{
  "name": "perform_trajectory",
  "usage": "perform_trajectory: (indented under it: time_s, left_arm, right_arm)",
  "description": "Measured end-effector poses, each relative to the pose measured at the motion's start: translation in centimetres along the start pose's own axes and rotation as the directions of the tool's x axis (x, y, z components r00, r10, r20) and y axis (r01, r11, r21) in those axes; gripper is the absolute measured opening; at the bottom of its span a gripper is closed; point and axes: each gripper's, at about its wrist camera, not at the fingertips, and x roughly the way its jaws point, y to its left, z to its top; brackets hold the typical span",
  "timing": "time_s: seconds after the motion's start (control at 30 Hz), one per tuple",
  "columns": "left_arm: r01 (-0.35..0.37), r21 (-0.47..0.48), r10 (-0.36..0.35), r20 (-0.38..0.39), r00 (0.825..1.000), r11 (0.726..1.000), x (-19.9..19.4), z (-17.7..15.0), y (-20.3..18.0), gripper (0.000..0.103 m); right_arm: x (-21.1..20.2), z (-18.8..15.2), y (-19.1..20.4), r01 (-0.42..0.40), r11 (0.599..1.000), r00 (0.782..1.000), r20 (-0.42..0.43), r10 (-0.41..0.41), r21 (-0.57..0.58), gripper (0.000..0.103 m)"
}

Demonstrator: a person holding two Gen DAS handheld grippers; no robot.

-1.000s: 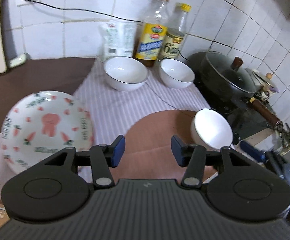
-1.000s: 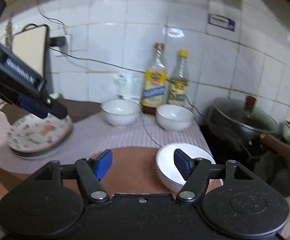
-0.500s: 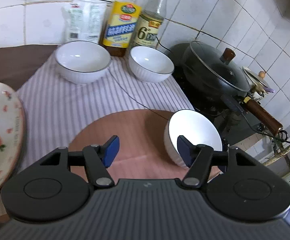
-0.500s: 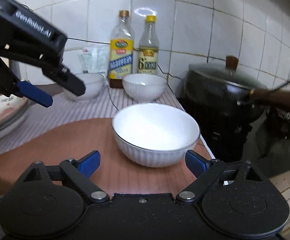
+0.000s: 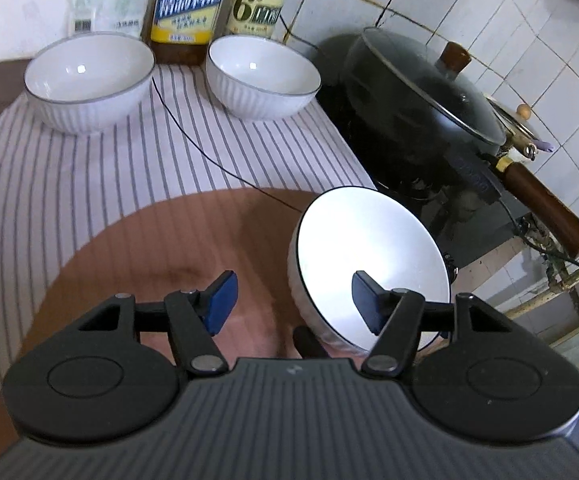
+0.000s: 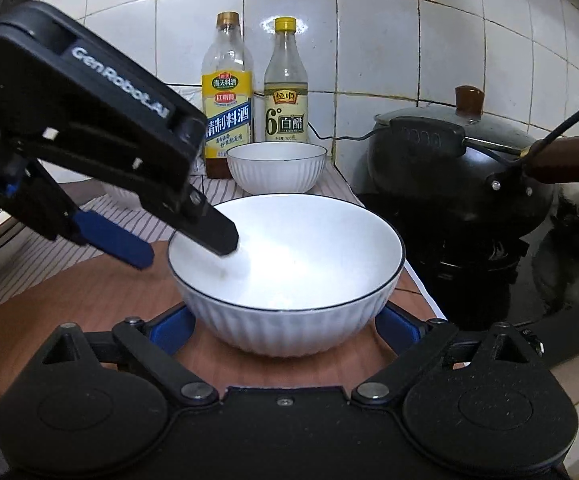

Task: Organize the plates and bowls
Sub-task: 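Carry the white bowl with the left tool beside the plate stack, release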

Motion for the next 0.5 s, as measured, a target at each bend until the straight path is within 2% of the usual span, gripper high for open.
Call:
perform_trajectory:
  time_s: [0.07, 0.13, 0.23, 0.4, 0.5]
  left_arm:
    - [0.000, 0.003, 0.000, -0.008, 1.000, 1.000, 0.3, 0.1, -0.1, 0.057]
    - [-0.007, 0.017, 0.007, -0.024, 1.000, 1.000, 0.7, 0.2, -0.4, 0.043]
    - [0.003, 0.013, -0.002, -0.050, 0.999, 1.000, 1.2, 0.3, -0.3, 0.027]
    - [0.017, -0.002, -0.017, -0.058, 0.998, 1.000, 1.4, 0.2, -0.3, 0.019]
    - [0.006, 0.000, -0.006, -0.055, 0.998, 1.000, 1.3, 0.1, -0.4, 0.019]
  right_arm:
    - [0.2, 0.0, 0.0, -0.006, 1.000, 1.000, 0.000, 0.006, 0.002, 0.100]
    - [0.2, 0.0, 0.0, -0.011, 1.000, 1.000, 0.003, 0.011, 0.001, 0.100]
    - [0.3, 0.1, -0.1, -0.016, 1.000, 1.000, 0.000, 0.016, 0.003, 0.100]
    - [0.3, 0.5, 0.0, -0.016, 1.000, 1.000, -0.012, 0.016, 0.017, 0.100]
    - [0.3, 0.7, 0.1, -0.018, 0.999, 1.000, -0.019, 0.019, 0.027, 0.100]
